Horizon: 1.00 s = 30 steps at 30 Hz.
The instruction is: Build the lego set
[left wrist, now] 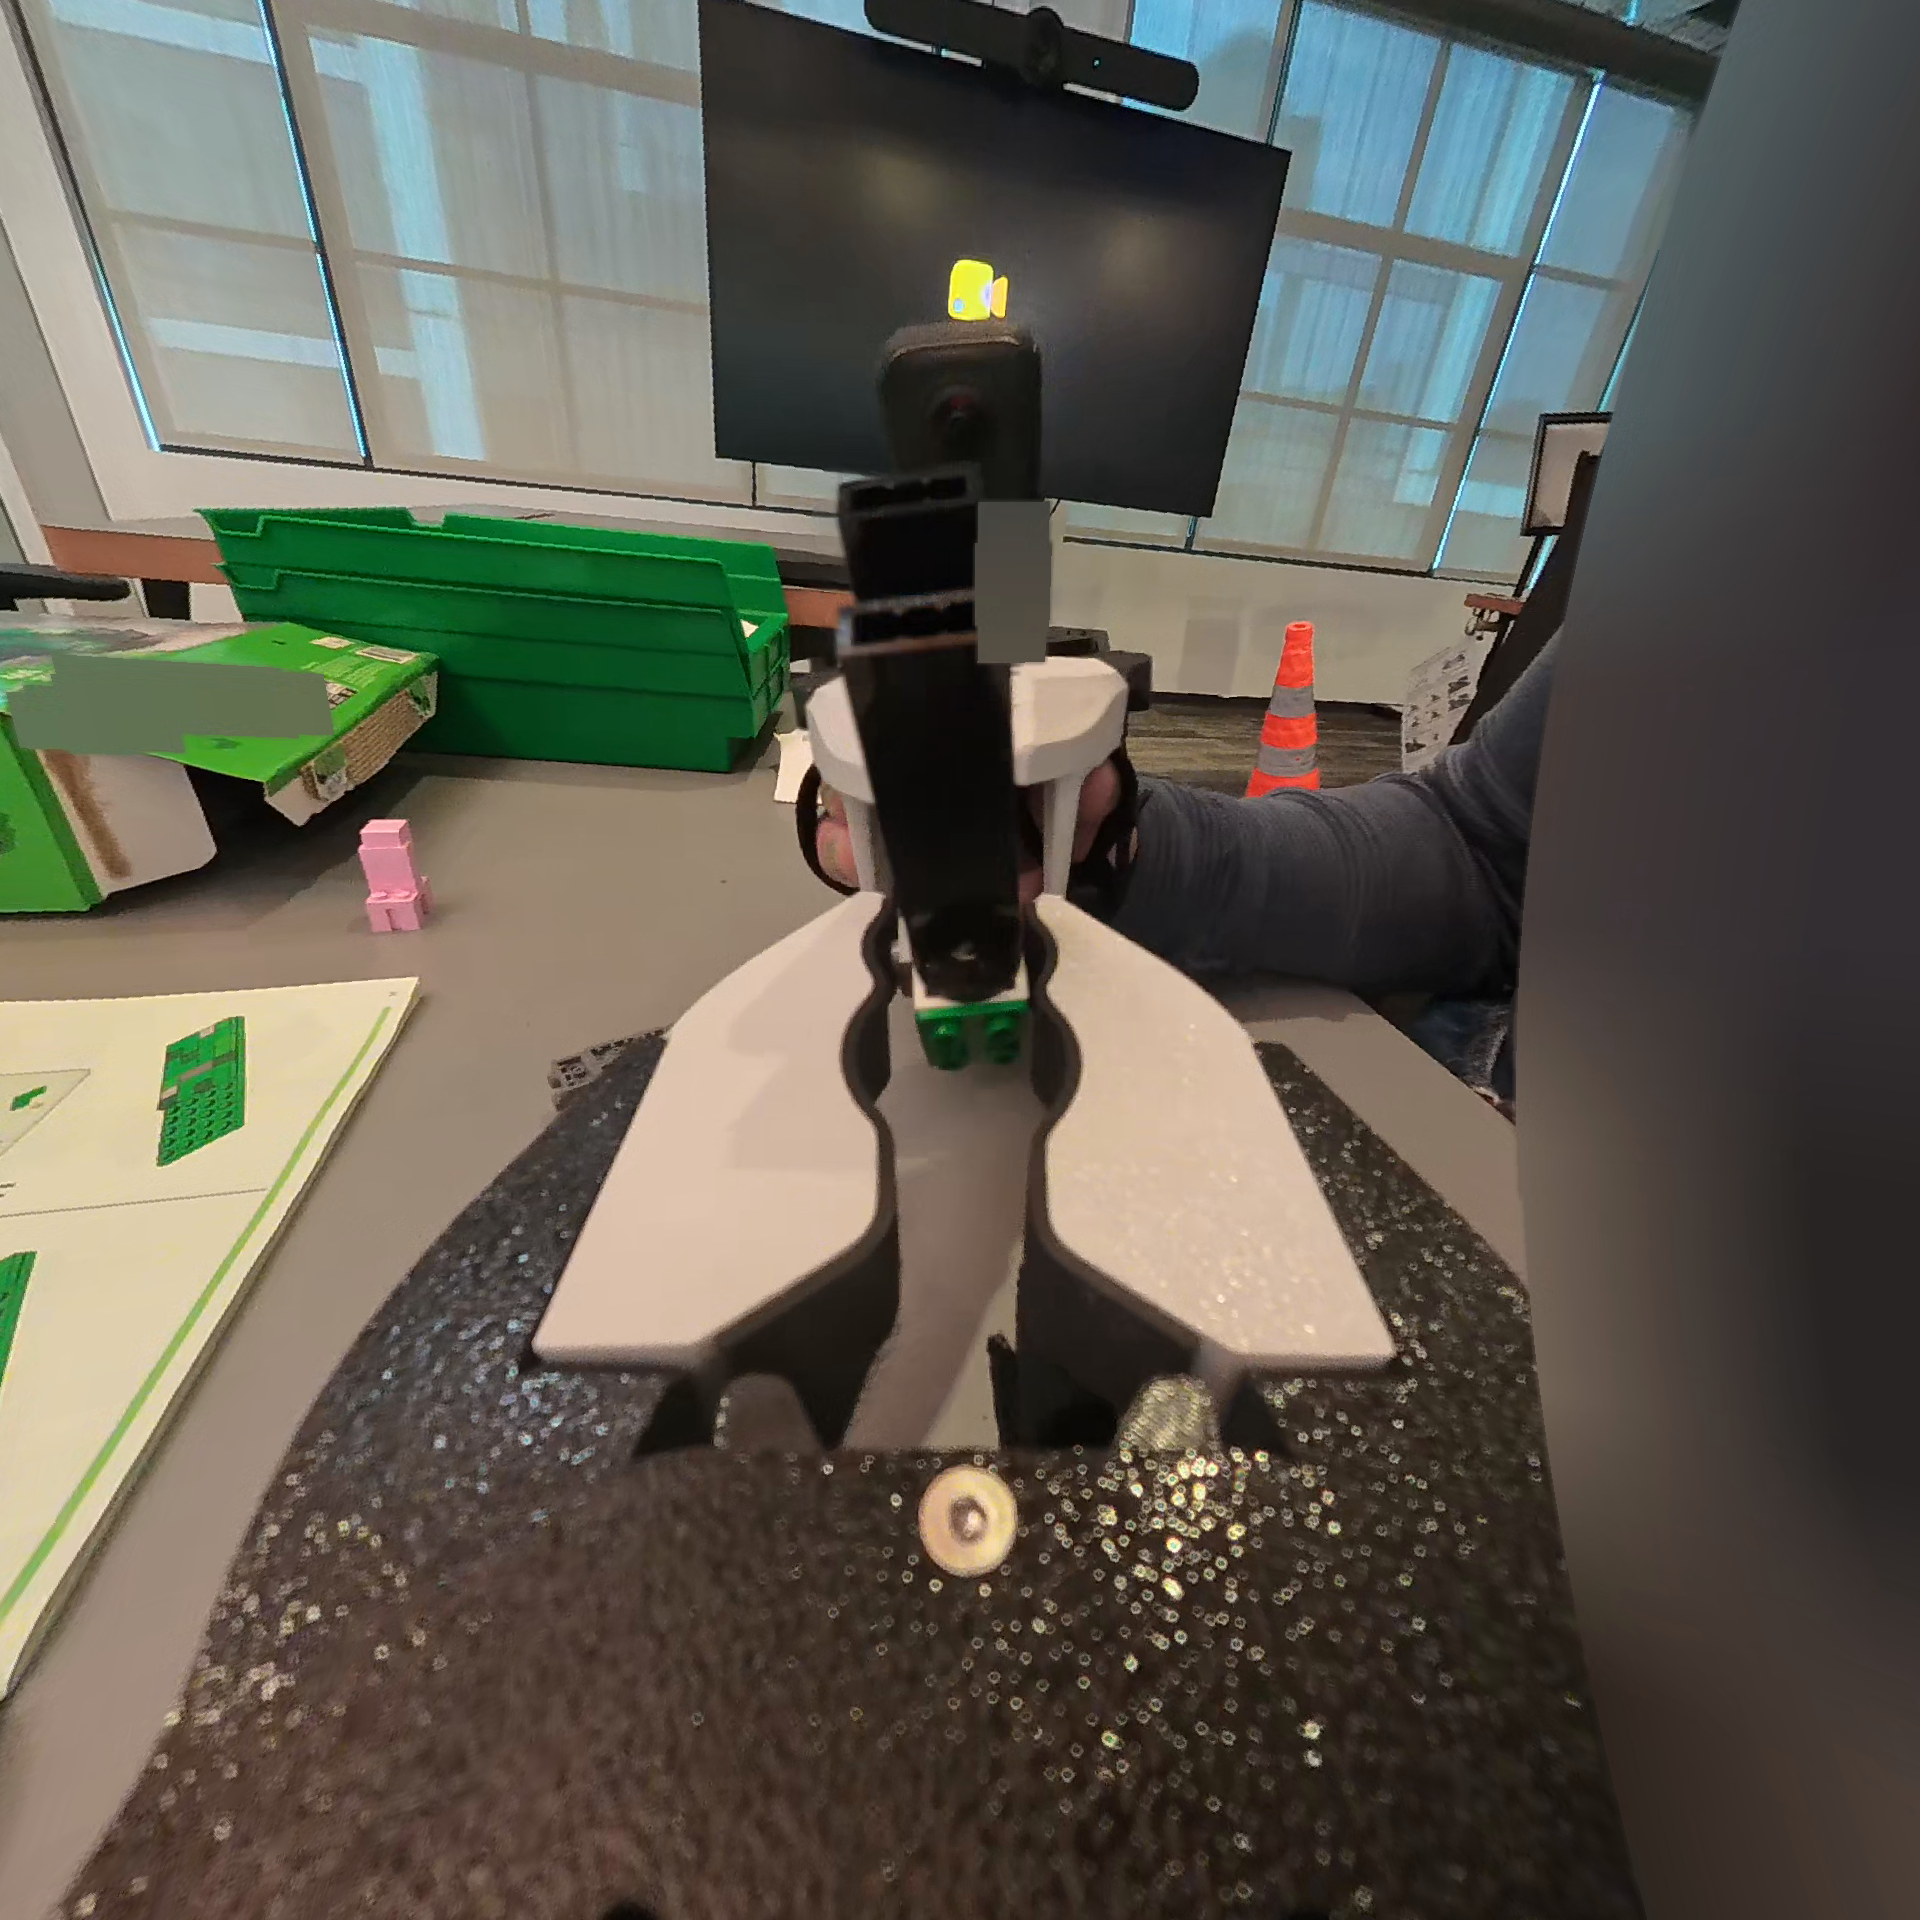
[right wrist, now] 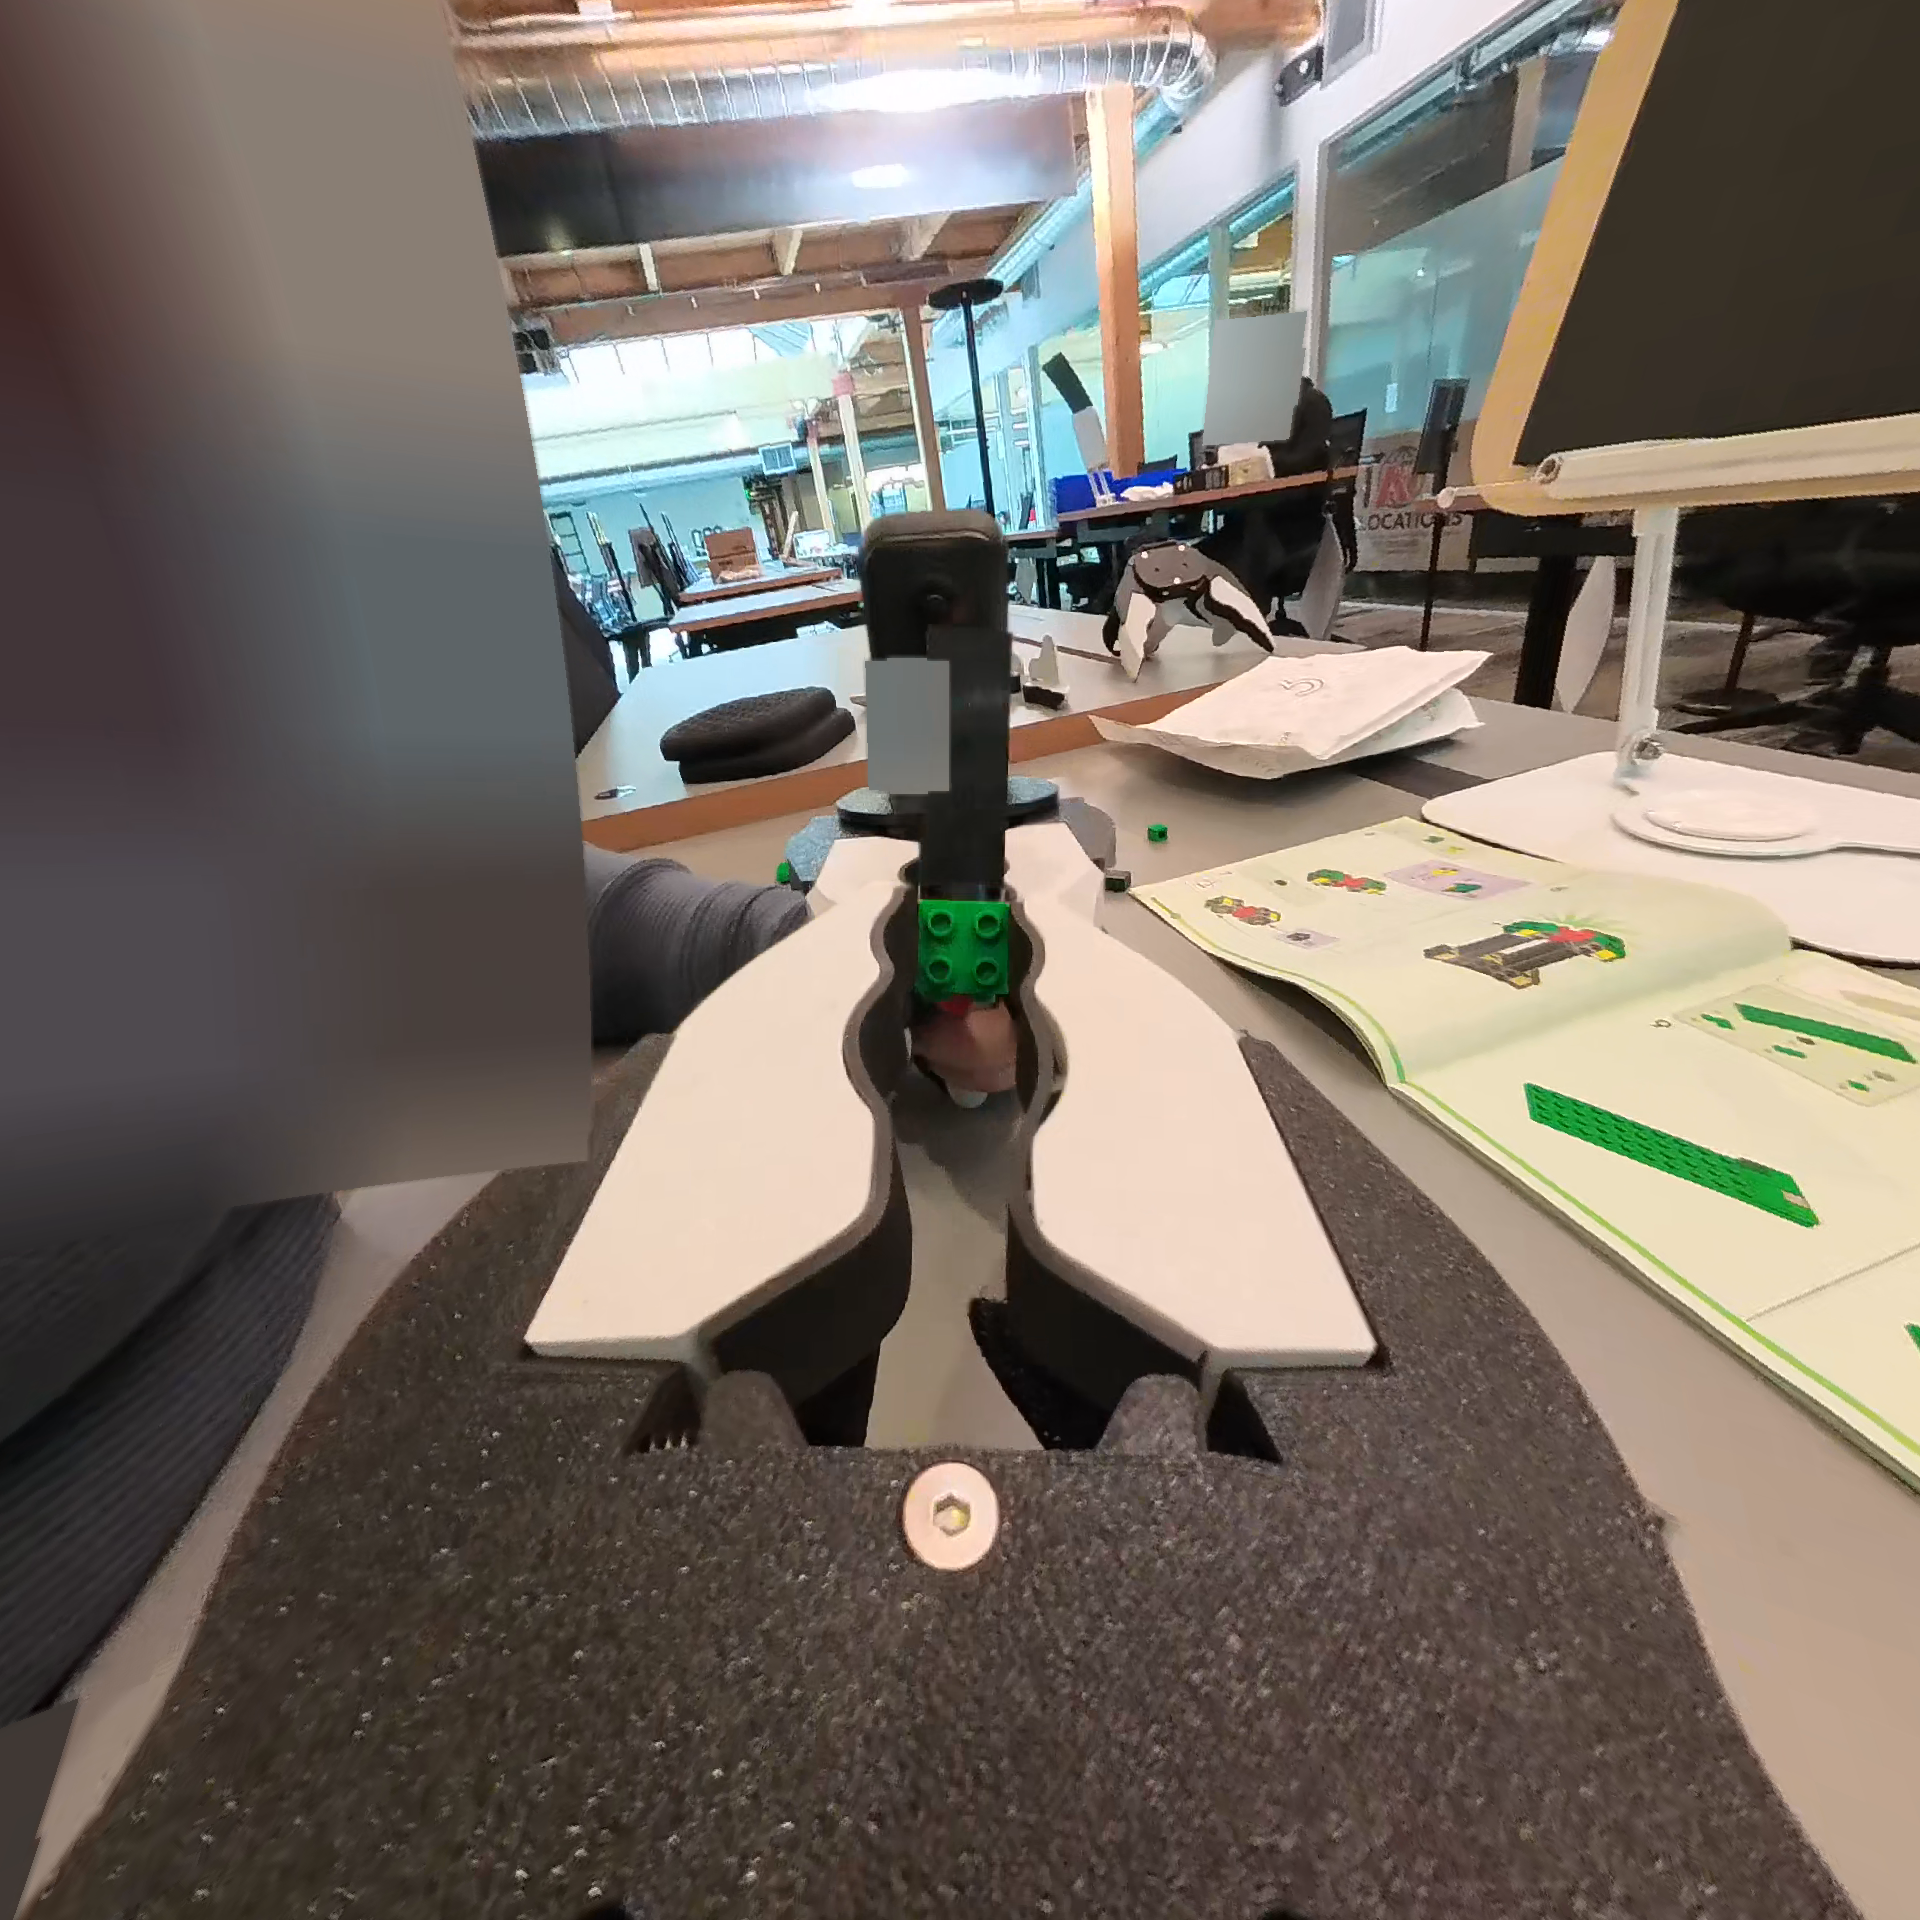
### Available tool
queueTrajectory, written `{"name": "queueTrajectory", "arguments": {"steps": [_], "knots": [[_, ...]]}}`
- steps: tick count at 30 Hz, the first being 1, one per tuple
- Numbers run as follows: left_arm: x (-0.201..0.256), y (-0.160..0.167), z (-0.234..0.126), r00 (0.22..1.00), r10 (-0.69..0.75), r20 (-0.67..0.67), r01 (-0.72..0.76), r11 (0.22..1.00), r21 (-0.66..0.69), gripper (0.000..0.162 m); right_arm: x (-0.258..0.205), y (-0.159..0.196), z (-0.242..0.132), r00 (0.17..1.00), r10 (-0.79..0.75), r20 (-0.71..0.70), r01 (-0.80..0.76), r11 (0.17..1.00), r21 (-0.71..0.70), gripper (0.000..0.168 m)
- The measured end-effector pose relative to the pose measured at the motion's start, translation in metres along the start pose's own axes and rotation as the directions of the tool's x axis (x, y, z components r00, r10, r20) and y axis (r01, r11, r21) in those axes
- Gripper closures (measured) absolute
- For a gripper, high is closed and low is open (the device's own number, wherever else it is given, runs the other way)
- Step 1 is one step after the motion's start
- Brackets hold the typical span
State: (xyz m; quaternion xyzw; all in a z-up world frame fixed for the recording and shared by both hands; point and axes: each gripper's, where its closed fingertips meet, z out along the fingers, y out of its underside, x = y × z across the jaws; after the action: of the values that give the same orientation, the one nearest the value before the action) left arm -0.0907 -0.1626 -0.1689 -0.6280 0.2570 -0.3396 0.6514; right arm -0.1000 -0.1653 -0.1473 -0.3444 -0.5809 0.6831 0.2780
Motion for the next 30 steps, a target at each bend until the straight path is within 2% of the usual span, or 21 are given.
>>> {"name": "queueTrajectory", "arguments": {"steps": [3, 7, 9, 12, 16, 21, 24, 30], "knots": [[-0.001, 0.006, 0.001, 1.000, -0.013, -0.002, 0.013, 0.999, -0.048, 0.141, 0.002, 0.005, -0.003, 1.000, -0.028, -0.014, 0.027, 0.998, -0.061, 0.152], [-0.005, 0.017, 0.001, 1.000, 0.003, 0.020, 0.000, 0.989, -0.147, 0.141, 0.008, 0.025, -0.005, 0.999, -0.008, -0.040, -0.001, 0.975, -0.221, 0.125], [-0.005, 0.023, 0.001, 1.000, 0.007, 0.019, -0.004, 0.982, -0.191, 0.141, 0.006, 0.035, -0.005, 1.000, 0.008, -0.020, -0.013, 0.959, -0.285, 0.128], [-0.004, 0.029, 0.002, 1.000, 0.014, 0.015, -0.010, 0.972, -0.236, 0.141, 0.008, 0.040, -0.006, 0.999, -0.030, -0.032, 0.019, 0.951, -0.310, 0.144], [-0.005, 0.032, 0.001, 1.000, 0.003, 0.012, 0.000, 0.966, -0.260, 0.141, 0.011, 0.040, -0.012, 0.998, -0.044, -0.044, 0.027, 0.944, -0.329, 0.144], [-0.005, 0.035, 0.000, 1.000, -0.004, 0.007, 0.006, 0.959, -0.283, 0.141, 0.008, 0.043, -0.015, 0.998, -0.057, -0.022, 0.046, 0.936, -0.350, 0.152], [-0.005, 0.034, -0.001, 1.000, -0.002, 0.003, 0.003, 0.961, -0.276, 0.141, 0.008, 0.041, -0.015, 0.998, -0.057, -0.018, 0.048, 0.943, -0.328, 0.152], [-0.005, 0.020, 0.003, 0.999, -0.037, 0.016, 0.039, 0.985, -0.165, 0.135, 0.007, 0.032, -0.008, 0.999, -0.047, -0.022, 0.042, 0.976, -0.212, 0.153]]}}
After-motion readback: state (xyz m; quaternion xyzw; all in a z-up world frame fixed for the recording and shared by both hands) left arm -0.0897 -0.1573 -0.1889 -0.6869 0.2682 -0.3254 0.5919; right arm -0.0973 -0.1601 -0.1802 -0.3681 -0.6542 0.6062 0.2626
